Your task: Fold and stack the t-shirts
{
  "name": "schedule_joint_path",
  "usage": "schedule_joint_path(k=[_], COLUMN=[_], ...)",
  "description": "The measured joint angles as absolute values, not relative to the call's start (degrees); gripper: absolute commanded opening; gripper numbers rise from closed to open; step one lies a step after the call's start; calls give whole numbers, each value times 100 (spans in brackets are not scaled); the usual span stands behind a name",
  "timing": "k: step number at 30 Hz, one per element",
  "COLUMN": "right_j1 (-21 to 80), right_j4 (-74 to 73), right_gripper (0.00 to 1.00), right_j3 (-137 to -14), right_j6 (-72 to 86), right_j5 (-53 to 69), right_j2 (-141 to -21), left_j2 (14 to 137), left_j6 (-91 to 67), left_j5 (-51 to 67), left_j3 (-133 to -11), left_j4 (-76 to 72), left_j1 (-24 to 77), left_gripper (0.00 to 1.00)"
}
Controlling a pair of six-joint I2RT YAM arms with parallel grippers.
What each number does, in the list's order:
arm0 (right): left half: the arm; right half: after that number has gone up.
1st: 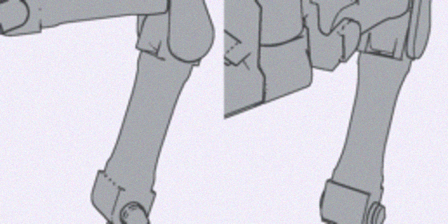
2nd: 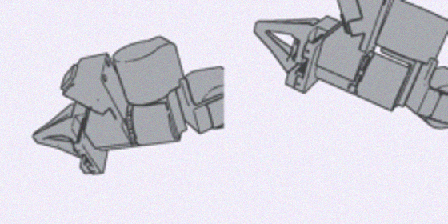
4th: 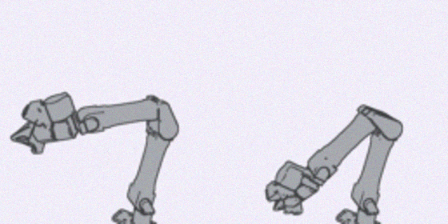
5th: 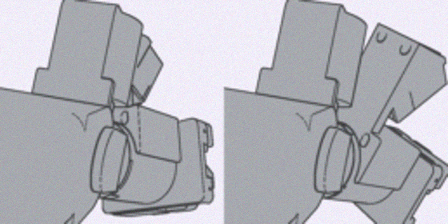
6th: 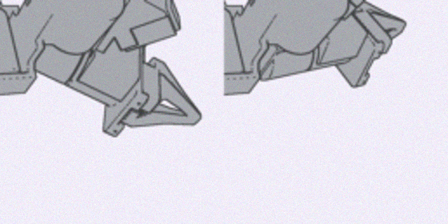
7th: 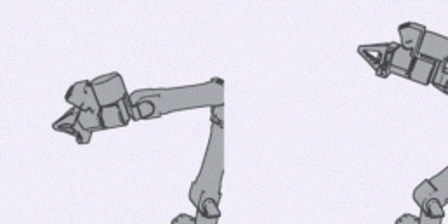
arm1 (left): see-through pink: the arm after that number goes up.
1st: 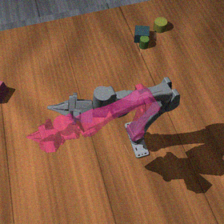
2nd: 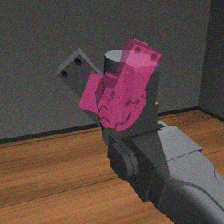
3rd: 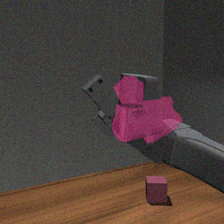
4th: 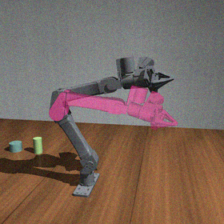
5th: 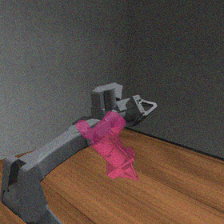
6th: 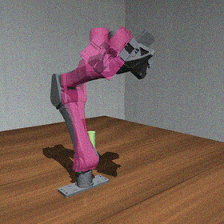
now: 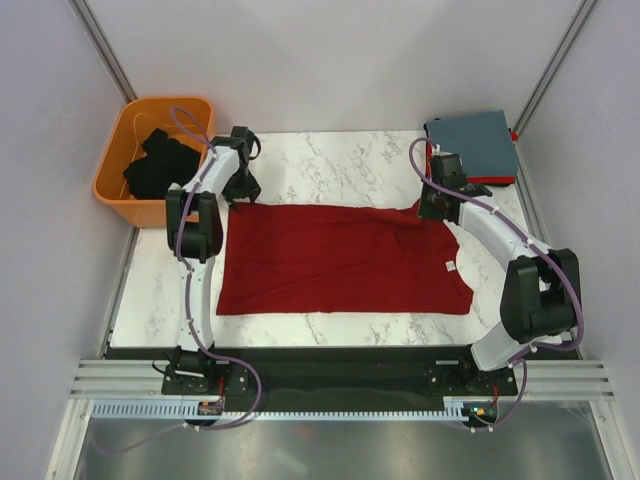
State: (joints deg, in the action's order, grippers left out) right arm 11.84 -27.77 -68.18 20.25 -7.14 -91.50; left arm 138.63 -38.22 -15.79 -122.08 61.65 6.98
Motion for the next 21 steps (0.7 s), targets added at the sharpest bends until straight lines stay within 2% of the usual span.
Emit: schedule_joint_path(k=[1, 2, 7, 8, 11, 21], right_j1=[1184, 1184, 1184, 1184, 1184, 1184], right_j4=[-2762, -2751, -2738, -2740, -2766, -2980], right_gripper=[0, 0, 0, 0, 0, 0], right_j3=[-6810, -6799, -6790, -6790, -6834, -7349], right_j6=[2025, 2025, 2025, 2029, 2040, 2047], right_j5=[-711, -711, -711, -711, -711, -718], right_j2=[-9144, -9137, -9126, -9126, -9126, -8895], left_j2=[13882, 13896, 13913, 13913, 13911, 13290], left_j6=[-3844, -3865, -3959, -3964, -3988, -4012], left_j5=[-1553, -1520, -1393, -1358, -1299, -1035], left_j3=[-12232, -12245, -12263, -12263, -12258, -11559], left_j4=[6149, 6121, 6016, 6005, 5988, 6018], left_j1=[698, 698, 705, 705, 707, 760], left_gripper=[55, 44, 24, 15, 2, 2])
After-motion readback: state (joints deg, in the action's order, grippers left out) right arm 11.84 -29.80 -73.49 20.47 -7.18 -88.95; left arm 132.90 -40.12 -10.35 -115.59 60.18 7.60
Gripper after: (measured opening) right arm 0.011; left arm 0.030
